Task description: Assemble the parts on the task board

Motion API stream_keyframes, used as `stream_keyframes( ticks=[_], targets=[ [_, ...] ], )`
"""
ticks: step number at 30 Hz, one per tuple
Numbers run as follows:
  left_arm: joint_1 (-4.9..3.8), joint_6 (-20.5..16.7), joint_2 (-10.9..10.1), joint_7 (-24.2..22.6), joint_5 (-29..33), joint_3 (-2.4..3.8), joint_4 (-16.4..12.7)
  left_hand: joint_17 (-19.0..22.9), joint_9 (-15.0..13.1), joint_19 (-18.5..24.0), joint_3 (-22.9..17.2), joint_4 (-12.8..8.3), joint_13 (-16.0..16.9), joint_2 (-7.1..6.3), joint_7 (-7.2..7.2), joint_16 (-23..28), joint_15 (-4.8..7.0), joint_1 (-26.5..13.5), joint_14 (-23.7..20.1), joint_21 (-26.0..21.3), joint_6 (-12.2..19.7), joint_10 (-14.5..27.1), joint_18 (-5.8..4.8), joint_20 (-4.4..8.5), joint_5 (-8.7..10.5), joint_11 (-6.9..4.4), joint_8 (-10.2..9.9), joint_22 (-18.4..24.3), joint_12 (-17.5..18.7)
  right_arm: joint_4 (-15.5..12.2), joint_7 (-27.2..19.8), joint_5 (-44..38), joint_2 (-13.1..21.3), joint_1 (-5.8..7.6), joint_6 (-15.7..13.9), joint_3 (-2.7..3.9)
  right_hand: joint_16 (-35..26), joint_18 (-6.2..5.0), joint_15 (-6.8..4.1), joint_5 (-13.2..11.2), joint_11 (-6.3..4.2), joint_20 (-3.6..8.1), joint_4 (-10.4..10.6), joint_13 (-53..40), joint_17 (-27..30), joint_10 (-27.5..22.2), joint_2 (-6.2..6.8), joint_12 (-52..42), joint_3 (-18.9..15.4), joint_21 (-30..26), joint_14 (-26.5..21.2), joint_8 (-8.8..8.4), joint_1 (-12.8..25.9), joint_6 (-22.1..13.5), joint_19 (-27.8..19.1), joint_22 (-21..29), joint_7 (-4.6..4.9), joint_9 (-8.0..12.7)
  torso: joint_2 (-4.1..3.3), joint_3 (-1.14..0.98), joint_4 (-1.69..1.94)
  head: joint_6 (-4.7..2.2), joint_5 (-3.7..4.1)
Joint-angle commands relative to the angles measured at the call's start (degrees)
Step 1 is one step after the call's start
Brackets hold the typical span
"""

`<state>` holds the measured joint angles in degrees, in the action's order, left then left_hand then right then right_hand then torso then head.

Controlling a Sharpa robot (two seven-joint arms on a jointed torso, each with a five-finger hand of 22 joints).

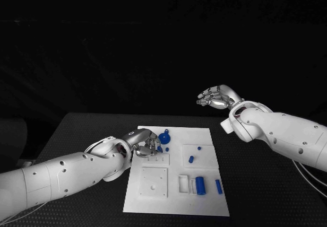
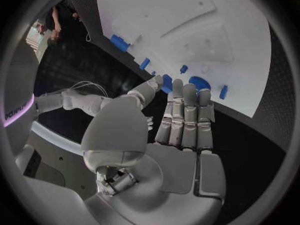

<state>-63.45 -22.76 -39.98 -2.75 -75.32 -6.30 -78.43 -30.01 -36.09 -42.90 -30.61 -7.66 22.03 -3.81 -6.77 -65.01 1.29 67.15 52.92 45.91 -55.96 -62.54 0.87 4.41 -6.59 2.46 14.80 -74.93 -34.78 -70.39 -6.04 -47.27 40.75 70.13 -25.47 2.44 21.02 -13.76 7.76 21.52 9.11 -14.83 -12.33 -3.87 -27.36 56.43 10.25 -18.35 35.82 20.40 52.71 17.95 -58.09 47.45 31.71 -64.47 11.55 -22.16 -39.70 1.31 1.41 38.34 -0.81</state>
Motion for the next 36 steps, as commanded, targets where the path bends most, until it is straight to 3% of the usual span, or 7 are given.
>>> stream_keyframes(
  ticks=[1,8,11,18,24,31,36],
  targets=[
    [-0.45,2.34,-0.59,-0.37,19.59,0.15,-0.76,0.06,-0.31,-0.11,-0.13,0.37,-0.11,0.18,0.25,-0.24,0.24,-0.28,0.16,-0.21,-0.69,-0.17,0.12,2.70,-0.11,-0.20,0.10,-1.05,-0.23,-0.08,-0.68,0.08,0.19,-0.02,0.50,0.01,-0.31,-0.04,0.41,0.25,-0.18,0.15,-0.10,-0.03,0.05,0.41,0.00,0.32,-0.28,-0.19,0.01,0.30,0.25,-0.33,-0.33,-0.08,-0.06,0.10,-0.03,-0.01,-0.07,-0.34,0.02],
    [-1.28,9.56,-2.22,1.00,48.05,0.13,-1.90,0.25,-0.29,0.41,-0.01,-0.21,-0.28,1.25,-0.05,0.13,-0.02,-0.38,-0.42,-0.57,-0.04,0.54,-0.01,2.51,-0.56,0.11,-0.19,-1.04,-0.13,-0.78,-0.65,0.05,0.65,-0.15,0.42,-0.08,-0.32,-0.06,0.41,0.25,-0.19,0.15,-0.14,-0.03,0.04,0.44,-0.02,0.33,-0.25,-0.20,0.02,0.32,0.17,-0.31,-0.33,-0.09,-0.08,0.10,-0.02,-0.05,-0.03,-0.85,0.10],
    [-1.46,12.33,-3.09,1.09,55.51,0.13,-2.71,0.24,-0.40,0.61,0.14,-1.03,-0.27,1.90,-0.21,0.10,-0.16,-0.46,-0.63,-0.68,0.20,0.87,-0.06,2.37,-2.15,0.21,-0.21,-1.09,-0.32,-1.40,-0.65,-0.62,0.84,-0.35,0.46,-0.15,-0.32,-0.07,0.41,0.25,-0.19,0.15,-0.16,-0.03,0.04,0.45,-0.02,0.34,-0.24,-0.20,0.02,0.32,0.15,-0.31,-0.33,-0.09,-0.08,0.10,-0.01,-0.04,-0.04,-1.01,0.08],
    [-2.15,17.96,-4.19,0.22,69.20,0.14,-3.85,0.23,-0.56,1.07,0.73,-2.05,-0.24,2.46,-0.44,0.12,-0.42,-1.43,-1.17,-1.00,0.59,1.46,-0.18,2.11,-2.59,0.37,-0.26,-1.04,-0.61,-2.89,-0.82,-2.98,1.43,-1.08,0.41,-0.23,-0.34,-0.09,0.41,0.24,-0.20,0.15,-0.26,-0.03,0.03,0.48,-0.01,0.38,-0.20,-0.21,0.02,0.35,0.00,-0.28,-0.34,-0.11,-0.10,0.11,-0.01,-0.01,0.01,-1.55,-0.21],
    [-2.22,21.94,-4.80,-0.74,75.62,0.19,-3.78,0.22,-0.71,1.30,1.24,-3.16,-0.23,3.44,-0.52,0.13,-0.58,-2.38,-1.52,-1.32,0.86,1.92,-0.18,1.96,-2.70,0.45,-0.26,-0.99,-0.86,-4.27,-0.85,-5.01,2.07,-1.67,0.30,-0.37,-0.35,-0.11,0.42,0.22,-0.21,0.14,-0.35,-0.04,0.02,0.52,0.00,0.41,-0.15,-0.22,0.03,0.38,-0.14,-0.22,-0.35,-0.13,-0.12,0.12,-0.01,0.02,-0.02,-1.73,-0.32],
    [-2.22,26.98,-5.41,-2.08,77.21,0.24,-3.20,0.24,-0.74,1.42,1.38,-3.62,-0.25,3.79,-0.60,0.19,-0.67,-2.85,-1.72,-1.52,1.07,2.19,-0.19,1.88,-2.70,0.52,-0.33,-0.95,-0.92,-5.66,-0.87,-6.53,2.61,-2.28,0.41,-0.70,-0.36,-0.12,0.42,0.21,-0.22,0.13,-0.41,-0.04,0.02,0.56,0.01,0.42,-0.13,-0.23,0.04,0.41,-0.22,-0.19,-0.35,-0.14,-0.14,0.12,-0.03,0.02,-0.03,-1.95,-0.38],
    [-2.22,33.52,-5.71,-3.33,78.84,0.28,-2.31,0.26,-0.80,1.58,1.48,-4.33,-0.30,4.44,-0.74,0.25,-0.82,-3.49,-2.01,-1.85,1.42,2.60,-0.21,1.74,-2.79,0.67,-0.43,-0.89,-0.99,-6.53,-0.96,-7.10,2.96,-2.50,0.30,-0.90,-0.37,-0.13,0.43,0.17,-0.23,0.12,-0.45,-0.05,0.01,0.60,0.05,0.43,-0.12,-0.24,0.04,0.43,-0.29,-0.14,-0.34,-0.15,-0.15,0.12,-0.02,0.01,0.01,-2.51,-0.44]
  ],
)
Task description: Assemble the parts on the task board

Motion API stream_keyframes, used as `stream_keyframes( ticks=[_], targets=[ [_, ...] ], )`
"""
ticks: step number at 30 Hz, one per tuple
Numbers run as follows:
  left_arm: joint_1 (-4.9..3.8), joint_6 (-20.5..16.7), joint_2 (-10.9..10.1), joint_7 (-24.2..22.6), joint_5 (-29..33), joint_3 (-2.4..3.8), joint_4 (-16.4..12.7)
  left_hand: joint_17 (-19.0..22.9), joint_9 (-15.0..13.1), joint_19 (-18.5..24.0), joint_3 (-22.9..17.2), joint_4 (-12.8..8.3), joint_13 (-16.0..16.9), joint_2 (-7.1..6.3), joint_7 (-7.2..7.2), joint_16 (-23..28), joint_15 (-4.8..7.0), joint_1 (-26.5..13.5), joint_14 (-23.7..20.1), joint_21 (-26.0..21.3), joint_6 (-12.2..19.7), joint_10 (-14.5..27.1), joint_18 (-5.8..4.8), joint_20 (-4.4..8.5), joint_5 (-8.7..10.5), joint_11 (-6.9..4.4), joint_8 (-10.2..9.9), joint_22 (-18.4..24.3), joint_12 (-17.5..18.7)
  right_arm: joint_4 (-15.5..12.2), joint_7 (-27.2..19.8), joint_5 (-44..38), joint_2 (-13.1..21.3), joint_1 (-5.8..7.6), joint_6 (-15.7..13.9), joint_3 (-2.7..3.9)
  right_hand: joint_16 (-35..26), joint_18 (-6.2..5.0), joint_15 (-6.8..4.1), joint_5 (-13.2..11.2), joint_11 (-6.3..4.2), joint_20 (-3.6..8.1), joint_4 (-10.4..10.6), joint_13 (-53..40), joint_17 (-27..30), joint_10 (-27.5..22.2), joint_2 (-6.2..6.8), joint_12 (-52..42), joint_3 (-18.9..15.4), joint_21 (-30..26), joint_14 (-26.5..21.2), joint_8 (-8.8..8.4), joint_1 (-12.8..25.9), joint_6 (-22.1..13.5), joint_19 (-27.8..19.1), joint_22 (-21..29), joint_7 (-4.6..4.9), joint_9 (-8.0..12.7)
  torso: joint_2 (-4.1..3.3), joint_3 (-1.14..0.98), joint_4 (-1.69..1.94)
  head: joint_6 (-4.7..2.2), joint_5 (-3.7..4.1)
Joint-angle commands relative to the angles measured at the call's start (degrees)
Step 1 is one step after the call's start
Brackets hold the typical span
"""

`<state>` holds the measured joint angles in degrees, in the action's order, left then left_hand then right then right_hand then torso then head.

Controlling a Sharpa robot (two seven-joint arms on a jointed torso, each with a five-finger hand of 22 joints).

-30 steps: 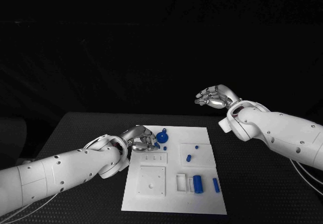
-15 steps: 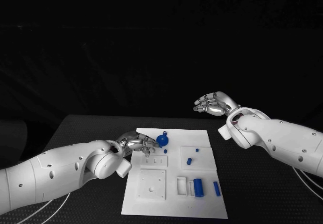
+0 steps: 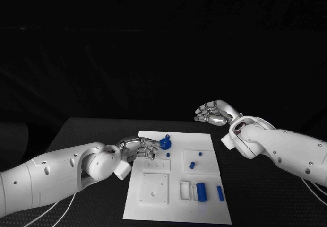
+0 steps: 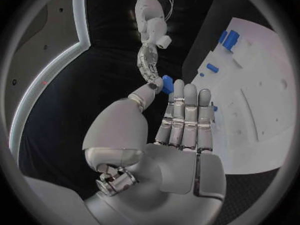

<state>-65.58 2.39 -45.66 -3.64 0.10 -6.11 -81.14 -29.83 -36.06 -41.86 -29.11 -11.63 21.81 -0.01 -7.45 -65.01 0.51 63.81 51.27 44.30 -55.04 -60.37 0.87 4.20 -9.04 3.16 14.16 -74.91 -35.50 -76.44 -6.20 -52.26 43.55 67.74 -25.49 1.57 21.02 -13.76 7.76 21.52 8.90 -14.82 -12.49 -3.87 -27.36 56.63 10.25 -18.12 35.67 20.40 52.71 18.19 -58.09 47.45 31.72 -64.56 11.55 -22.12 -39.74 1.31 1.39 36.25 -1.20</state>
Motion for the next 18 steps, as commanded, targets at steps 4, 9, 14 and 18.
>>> stream_keyframes(
  ticks=[4,9,14,18],
  targets=[
    [-0.09,11.63,-0.13,-3.16,4.57,0.15,0.87,0.08,-0.86,0.62,0.04,-0.59,-0.09,0.88,-0.14,0.27,-0.11,-0.54,-0.51,-0.40,0.66,0.62,-0.23,1.87,-0.28,0.04,0.17,-0.89,-0.32,-0.99,-0.82,-2.57,0.24,-0.20,0.31,-0.16,-0.37,-0.13,0.43,0.16,-0.03,0.10,-0.33,-0.05,0.01,0.42,0.05,0.20,0.05,-0.24,0.05,0.20,-0.34,-0.12,-0.35,-0.06,-0.16,0.08,0.03,0.03,0.03,-0.75,-0.06],
    [-0.09,13.70,-0.18,-3.47,5.31,0.27,1.16,0.07,-0.90,0.72,0.04,-0.86,-0.12,1.18,-0.21,0.29,-0.21,-0.88,-0.71,-0.59,0.85,0.84,-0.26,1.78,-0.35,0.11,0.11,-0.87,-0.35,-1.58,-0.85,-3.56,0.33,-0.31,0.31,-0.35,-0.37,-0.14,0.42,0.14,-0.04,0.10,-0.36,-0.06,0.00,0.46,0.05,0.21,0.08,-0.24,0.06,0.22,-0.41,-0.09,-0.34,-0.08,-0.17,0.08,0.01,0.04,-0.01,-0.97,-0.18],
    [-0.09,14.70,-0.39,-3.42,5.84,0.43,1.17,0.06,-0.92,0.74,0.07,-0.91,-0.12,1.23,-0.23,0.29,-0.24,-1.04,-0.75,-0.64,0.89,0.89,-0.26,1.75,-0.30,0.13,0.10,-0.87,-0.38,-2.64,-0.96,-7.28,0.51,-0.47,0.45,-0.63,-0.37,-0.15,0.42,0.12,-0.05,0.09,-0.39,-0.06,0.00,0.49,0.06,0.22,0.10,-0.25,0.07,0.23,-0.46,-0.07,-0.34,-0.08,-0.18,0.08,0.02,0.03,0.04,-1.04,-0.17],
    [-0.09,15.08,-0.51,-3.23,5.83,0.46,1.10,0.05,-0.94,0.76,0.07,-0.97,-0.12,1.30,-0.24,0.28,-0.26,-1.13,-0.80,-0.69,0.93,0.95,-0.26,1.73,-0.30,0.14,0.10,-0.86,-0.39,-4.25,-1.24,-10.84,0.73,-0.83,0.41,-0.78,-0.35,-0.20,0.48,-0.07,-0.15,0.06,-0.61,-0.10,-0.05,0.79,0.12,0.17,0.18,-0.22,0.18,0.37,-0.81,0.15,-0.27,-0.16,-0.27,0.07,0.02,0.02,0.05,-1.04,-0.15]
  ],
)
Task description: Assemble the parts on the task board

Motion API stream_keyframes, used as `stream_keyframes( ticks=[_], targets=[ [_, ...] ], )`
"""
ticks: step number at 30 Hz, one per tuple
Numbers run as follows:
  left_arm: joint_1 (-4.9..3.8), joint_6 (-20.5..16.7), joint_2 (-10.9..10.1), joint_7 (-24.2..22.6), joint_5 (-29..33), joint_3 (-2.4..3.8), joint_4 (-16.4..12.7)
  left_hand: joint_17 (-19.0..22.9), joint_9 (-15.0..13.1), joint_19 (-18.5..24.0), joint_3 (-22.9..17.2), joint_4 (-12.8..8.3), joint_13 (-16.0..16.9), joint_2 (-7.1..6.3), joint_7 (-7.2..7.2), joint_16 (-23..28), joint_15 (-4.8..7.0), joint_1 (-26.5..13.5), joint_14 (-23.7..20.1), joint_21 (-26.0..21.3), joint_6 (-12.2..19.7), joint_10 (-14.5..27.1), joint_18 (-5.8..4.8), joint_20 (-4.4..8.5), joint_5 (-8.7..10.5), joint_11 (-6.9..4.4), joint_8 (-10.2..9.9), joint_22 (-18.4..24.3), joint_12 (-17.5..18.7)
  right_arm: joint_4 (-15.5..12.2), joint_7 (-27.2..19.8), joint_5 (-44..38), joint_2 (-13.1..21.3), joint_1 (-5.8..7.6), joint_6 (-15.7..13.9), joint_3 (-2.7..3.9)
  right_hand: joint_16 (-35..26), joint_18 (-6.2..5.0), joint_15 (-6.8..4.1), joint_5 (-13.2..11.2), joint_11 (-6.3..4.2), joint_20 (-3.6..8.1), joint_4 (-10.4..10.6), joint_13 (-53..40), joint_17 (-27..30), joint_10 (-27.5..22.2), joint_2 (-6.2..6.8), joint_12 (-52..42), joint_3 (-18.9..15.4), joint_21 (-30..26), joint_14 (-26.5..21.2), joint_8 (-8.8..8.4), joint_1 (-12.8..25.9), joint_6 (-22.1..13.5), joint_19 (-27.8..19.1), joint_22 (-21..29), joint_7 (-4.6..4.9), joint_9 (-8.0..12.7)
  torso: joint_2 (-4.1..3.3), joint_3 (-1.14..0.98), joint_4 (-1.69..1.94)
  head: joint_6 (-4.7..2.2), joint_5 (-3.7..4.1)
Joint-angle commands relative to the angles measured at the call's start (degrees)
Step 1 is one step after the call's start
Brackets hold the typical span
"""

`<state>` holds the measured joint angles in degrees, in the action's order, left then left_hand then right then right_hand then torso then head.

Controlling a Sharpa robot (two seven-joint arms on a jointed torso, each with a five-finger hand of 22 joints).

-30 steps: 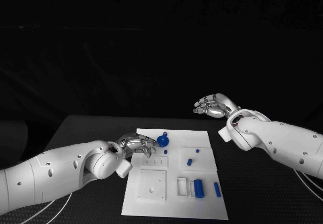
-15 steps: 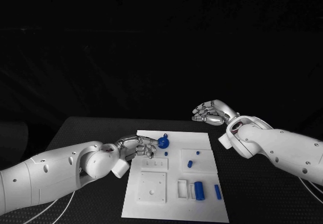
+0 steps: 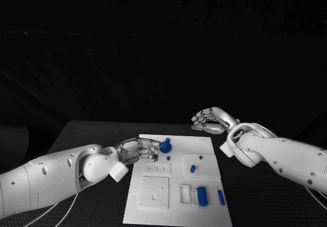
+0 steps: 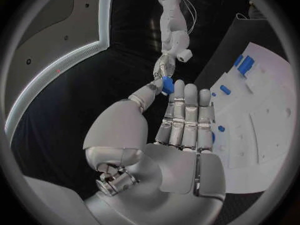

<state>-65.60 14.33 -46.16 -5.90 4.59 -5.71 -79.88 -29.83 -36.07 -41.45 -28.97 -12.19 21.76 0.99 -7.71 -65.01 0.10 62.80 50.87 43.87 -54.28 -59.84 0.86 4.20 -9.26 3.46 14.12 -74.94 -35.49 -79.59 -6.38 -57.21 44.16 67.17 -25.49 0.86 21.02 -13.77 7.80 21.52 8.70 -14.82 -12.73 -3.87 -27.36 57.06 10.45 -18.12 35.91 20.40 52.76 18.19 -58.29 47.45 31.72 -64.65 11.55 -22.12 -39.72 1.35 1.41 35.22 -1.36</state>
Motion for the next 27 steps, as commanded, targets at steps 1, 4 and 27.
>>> stream_keyframes(
  ticks=[1,4,27],
  targets=[
    [-0.07,3.14,-0.02,-0.96,1.34,0.08,-0.17,0.05,-0.94,0.35,-0.06,-0.44,-0.06,0.31,0.01,0.28,0.15,-0.15,-0.40,-0.27,0.19,0.43,-0.25,1.73,-0.08,-0.14,0.13,-0.82,-0.40,-1.51,-1.10,-6.90,0.16,-0.36,0.53,-0.08,-0.32,-0.22,0.43,-0.18,0.00,0.04,-0.42,-0.10,-0.09,0.48,-0.05,0.16,-0.06,-0.18,0.21,0.43,-0.71,0.25,-0.21,-0.11,-0.30,0.07,0.00,-0.02,0.03,0.00,0.01],
    [-0.07,3.21,-0.01,-0.95,1.31,0.09,-0.19,0.04,-0.96,0.37,-0.08,-0.55,-0.07,0.38,0.00,0.27,0.13,-0.22,-0.45,-0.33,0.24,0.49,-0.25,1.71,-0.10,-0.13,0.12,-0.81,-0.42,-3.01,-1.28,-10.40,0.19,-0.60,0.96,-0.32,-0.09,-0.41,0.30,-1.17,-0.20,-0.03,-0.55,-0.15,-0.30,1.09,0.10,0.07,-0.13,-0.02,0.70,0.61,-0.97,0.58,0.17,-0.28,-0.45,0.10,0.00,-0.03,0.02,0.00,0.01],
    [-0.25,0.07,0.33,-2.02,-0.95,0.10,0.34,-0.02,-1.10,0.31,-0.25,-1.09,-0.04,0.34,0.01,0.17,0.06,-0.48,-0.62,-0.52,0.28,0.66,-0.19,1.64,-0.56,-0.10,0.20,-0.83,-0.62,-10.43,0.31,-25.28,-1.61,-1.67,-5.70,-2.44,24.07,-1.23,-10.77,-7.19,-7.59,8.56,-2.86,-30.19,-34.01,9.68,2.39,-34.03,-8.62,12.97,14.30,1.88,0.99,4.61,24.62,-2.91,-3.83,-0.11,0.00,0.02,0.03,-0.80,-0.20]
  ],
)
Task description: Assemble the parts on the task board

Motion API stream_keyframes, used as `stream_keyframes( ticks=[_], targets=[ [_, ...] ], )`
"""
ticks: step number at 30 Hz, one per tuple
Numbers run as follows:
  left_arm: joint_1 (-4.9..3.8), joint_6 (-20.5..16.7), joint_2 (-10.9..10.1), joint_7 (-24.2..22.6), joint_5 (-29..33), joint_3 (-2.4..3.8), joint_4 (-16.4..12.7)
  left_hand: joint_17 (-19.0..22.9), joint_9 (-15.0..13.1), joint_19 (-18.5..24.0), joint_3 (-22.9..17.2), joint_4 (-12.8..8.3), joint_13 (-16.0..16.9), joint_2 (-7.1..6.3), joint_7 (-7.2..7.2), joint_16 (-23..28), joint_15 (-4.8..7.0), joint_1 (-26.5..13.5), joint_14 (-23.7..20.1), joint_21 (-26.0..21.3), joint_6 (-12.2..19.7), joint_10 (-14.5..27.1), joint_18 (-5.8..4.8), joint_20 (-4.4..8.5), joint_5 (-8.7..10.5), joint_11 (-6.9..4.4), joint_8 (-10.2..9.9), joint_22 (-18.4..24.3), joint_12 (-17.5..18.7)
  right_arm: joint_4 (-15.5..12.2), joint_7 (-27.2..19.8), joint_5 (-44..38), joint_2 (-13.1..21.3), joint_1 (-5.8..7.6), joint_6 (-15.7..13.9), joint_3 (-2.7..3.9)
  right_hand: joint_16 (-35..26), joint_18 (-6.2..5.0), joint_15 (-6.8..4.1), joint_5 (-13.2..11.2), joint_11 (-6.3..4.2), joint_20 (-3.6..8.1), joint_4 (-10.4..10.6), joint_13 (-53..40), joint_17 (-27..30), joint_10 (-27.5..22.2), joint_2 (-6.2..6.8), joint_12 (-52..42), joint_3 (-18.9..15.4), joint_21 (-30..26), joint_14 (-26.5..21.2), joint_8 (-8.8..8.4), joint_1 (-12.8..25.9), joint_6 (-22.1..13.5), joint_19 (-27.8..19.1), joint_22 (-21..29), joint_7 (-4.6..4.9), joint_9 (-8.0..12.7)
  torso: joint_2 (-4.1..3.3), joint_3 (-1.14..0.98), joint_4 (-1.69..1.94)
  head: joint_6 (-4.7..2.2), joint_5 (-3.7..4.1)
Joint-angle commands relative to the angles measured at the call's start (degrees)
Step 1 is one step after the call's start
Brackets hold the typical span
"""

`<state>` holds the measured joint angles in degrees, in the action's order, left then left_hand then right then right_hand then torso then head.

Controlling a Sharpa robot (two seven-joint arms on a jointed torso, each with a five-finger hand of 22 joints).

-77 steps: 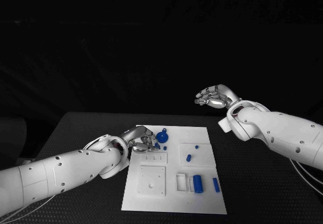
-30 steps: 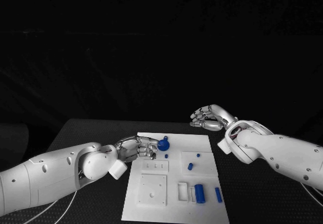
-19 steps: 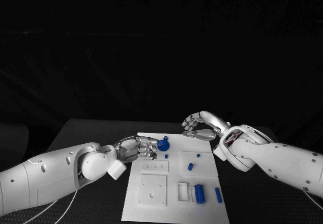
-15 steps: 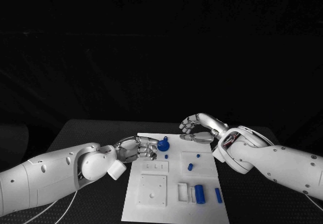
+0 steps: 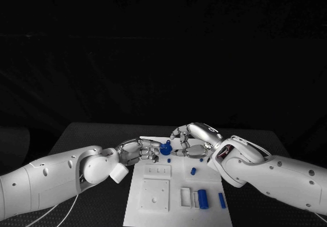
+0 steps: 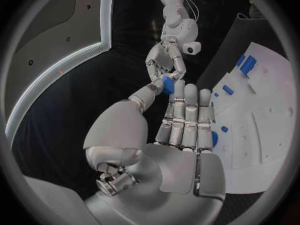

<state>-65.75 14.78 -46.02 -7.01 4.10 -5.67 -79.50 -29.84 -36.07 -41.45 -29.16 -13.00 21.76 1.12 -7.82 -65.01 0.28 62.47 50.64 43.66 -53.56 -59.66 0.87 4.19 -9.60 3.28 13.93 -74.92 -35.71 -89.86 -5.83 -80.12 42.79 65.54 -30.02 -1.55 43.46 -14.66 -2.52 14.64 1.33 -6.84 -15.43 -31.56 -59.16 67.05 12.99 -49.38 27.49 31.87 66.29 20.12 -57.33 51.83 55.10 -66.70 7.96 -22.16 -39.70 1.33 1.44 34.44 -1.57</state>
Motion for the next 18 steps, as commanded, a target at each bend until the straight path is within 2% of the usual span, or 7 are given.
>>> stream_keyframes(
  ticks=[1,5,14,16,18],
  targets=[
    [-0.10,-0.36,0.21,-0.88,-0.46,0.06,-0.03,-0.02,-1.10,0.31,-0.07,-0.28,-0.05,0.22,0.12,0.17,-0.11,-0.16,-0.39,-0.31,-0.45,0.48,-0.20,1.65,-0.22,0.07,0.39,-0.85,-0.40,-0.17,-0.25,-2.37,-0.32,-0.06,-1.17,-0.06,3.07,-0.34,-0.78,-0.47,-0.29,1.01,-0.38,-4.33,-3.55,-0.56,-0.33,-4.90,-0.47,2.82,0.94,-0.13,-0.25,0.31,1.81,-1.78,-0.28,-0.02,-0.01,0.04,0.02,-0.04,0.02],
    [-0.11,-0.47,0.13,-0.69,-0.51,0.05,0.00,-0.03,-1.11,0.29,-0.09,-0.29,-0.04,0.25,0.12,0.16,-0.11,-0.18,-0.39,-0.31,-0.46,0.48,-0.19,1.64,-0.24,0.07,0.41,-0.85,-0.43,-0.18,-0.33,-2.54,-0.92,-0.37,-1.67,-0.10,7.56,-0.34,-1.65,-0.55,-0.10,2.01,-0.31,-11.09,-7.98,-3.55,-0.80,-11.36,-0.04,6.43,0.29,-0.72,-0.48,0.57,1.95,-4.72,-0.25,0.33,-0.02,0.04,0.05,-0.05,-0.04],
    [-0.12,-0.28,0.23,-0.41,-0.68,0.05,-0.25,-0.04,-1.14,0.26,-0.13,-0.34,-0.04,0.28,0.13,0.14,-0.12,-0.21,-0.39,-0.32,-0.49,0.47,-0.18,1.64,-0.26,0.05,0.44,-0.86,-0.47,-0.46,-0.44,-2.73,-1.86,-0.44,-1.92,-0.10,11.12,-0.34,-2.25,-2.61,-0.36,3.06,0.87,-15.12,-10.15,-3.68,-1.22,-14.73,2.60,9.38,1.10,-0.78,-1.12,1.55,3.22,-6.68,-0.59,0.40,-0.01,0.04,0.06,0.08,-0.22],
    [-0.12,-0.27,0.28,-0.37,-0.85,0.05,-0.33,-0.04,-1.14,0.25,-0.13,-0.34,-0.04,0.29,0.14,0.13,-0.12,-0.21,-0.39,-0.32,-0.49,0.48,-0.18,1.64,-0.26,0.05,0.44,-0.86,-0.47,-0.57,-0.50,-2.73,-2.12,-0.50,-1.83,-0.10,11.62,-0.34,-2.36,-3.91,-0.50,3.23,1.37,-15.71,-10.35,-3.64,-1.33,-15.05,3.64,9.82,1.13,-0.69,-1.35,1.93,3.34,-6.95,-0.70,0.36,-0.02,0.04,0.03,0.11,-0.28],
    [-0.12,-0.23,0.28,-0.54,-1.46,0.05,-0.41,-0.04,-1.15,0.24,-0.14,-0.34,-0.04,0.30,0.14,0.13,-0.12,-0.22,-0.39,-0.33,-0.49,0.48,-0.18,1.64,-0.26,0.05,0.44,-0.86,-0.48,-0.61,-0.59,-2.73,-2.39,-0.56,-1.74,-0.10,12.11,-0.34,-2.54,-7.47,-0.72,3.41,2.28,-16.27,-10.49,-3.44,-1.38,-15.33,5.83,10.21,1.25,-0.41,-2.16,2.68,3.55,-7.13,-0.96,0.24,-0.04,0.04,-0.02,0.12,-0.33]
  ],
)
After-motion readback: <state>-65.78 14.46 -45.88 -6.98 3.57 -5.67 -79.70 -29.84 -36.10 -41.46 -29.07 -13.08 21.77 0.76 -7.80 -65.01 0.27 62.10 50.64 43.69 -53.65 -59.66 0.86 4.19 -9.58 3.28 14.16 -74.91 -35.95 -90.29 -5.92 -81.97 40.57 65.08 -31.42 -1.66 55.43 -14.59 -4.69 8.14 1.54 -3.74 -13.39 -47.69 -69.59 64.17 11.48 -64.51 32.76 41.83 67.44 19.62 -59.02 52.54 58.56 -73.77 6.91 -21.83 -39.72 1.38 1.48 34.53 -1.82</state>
